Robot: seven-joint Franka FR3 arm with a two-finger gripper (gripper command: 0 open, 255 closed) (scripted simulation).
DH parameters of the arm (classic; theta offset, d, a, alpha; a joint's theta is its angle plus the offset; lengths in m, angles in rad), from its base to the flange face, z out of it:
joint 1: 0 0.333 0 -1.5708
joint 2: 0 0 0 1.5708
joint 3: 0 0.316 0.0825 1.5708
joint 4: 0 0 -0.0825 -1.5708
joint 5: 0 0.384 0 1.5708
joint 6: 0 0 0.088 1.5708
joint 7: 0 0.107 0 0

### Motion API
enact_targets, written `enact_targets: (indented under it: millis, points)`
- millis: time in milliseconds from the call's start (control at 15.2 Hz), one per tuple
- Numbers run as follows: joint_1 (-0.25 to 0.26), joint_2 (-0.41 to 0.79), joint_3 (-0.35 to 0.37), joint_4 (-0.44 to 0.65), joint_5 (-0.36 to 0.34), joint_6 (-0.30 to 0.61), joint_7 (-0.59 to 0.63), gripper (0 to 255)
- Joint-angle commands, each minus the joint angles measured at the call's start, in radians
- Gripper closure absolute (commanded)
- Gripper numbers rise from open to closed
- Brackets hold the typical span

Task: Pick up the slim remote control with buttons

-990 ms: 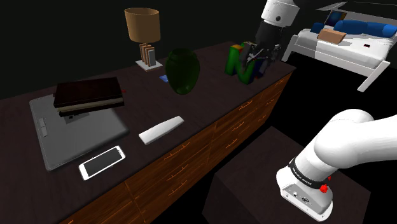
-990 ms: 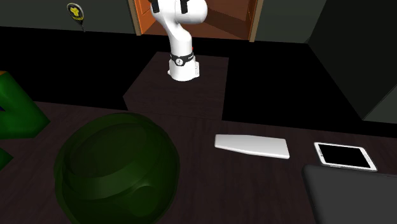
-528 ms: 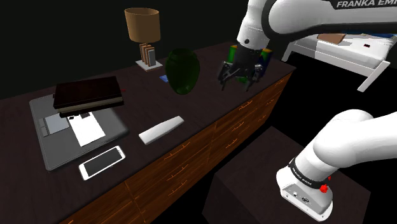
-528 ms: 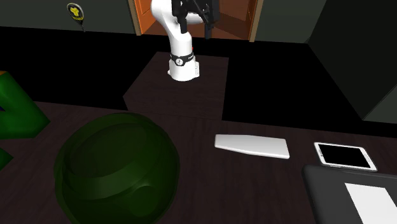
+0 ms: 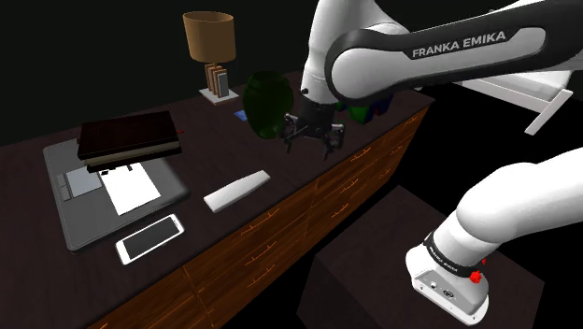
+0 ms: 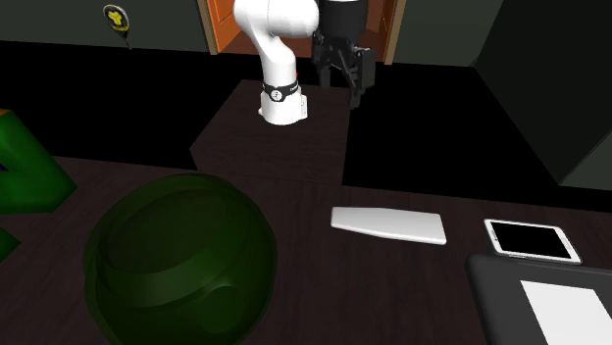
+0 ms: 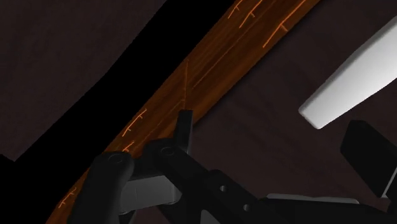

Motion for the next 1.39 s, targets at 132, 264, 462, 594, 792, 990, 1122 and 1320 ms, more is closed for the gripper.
enact_targets:
  millis: [132, 264, 462, 594, 792, 990, 1122, 1320]
  points:
    - [-0.079, 0.171, 0.143, 0.078, -0.057, 0.093, 0.255, 0]
    - [-0.124, 0.272, 0.212, 0.123, -0.121, 0.134, 0.395, 0]
    - [-0.174, 0.454, 0.295, 0.203, -0.28, 0.182, 0.639, 0]
    - [-0.169, 0.589, 0.31, 0.266, -0.414, 0.194, 0.814, 0]
    - [-0.089, 0.766, 0.252, 0.373, -0.575, 0.187, 1.033, 0]
    - [0.009, 0.907, 0.167, 0.491, -0.666, 0.17, 1.191, 0]
    - [0.033, 0.941, 0.143, 0.513, -0.686, 0.177, 1.223, 0]
    - [0.045, 0.966, 0.127, 0.504, -0.708, 0.205, 1.236, 0]
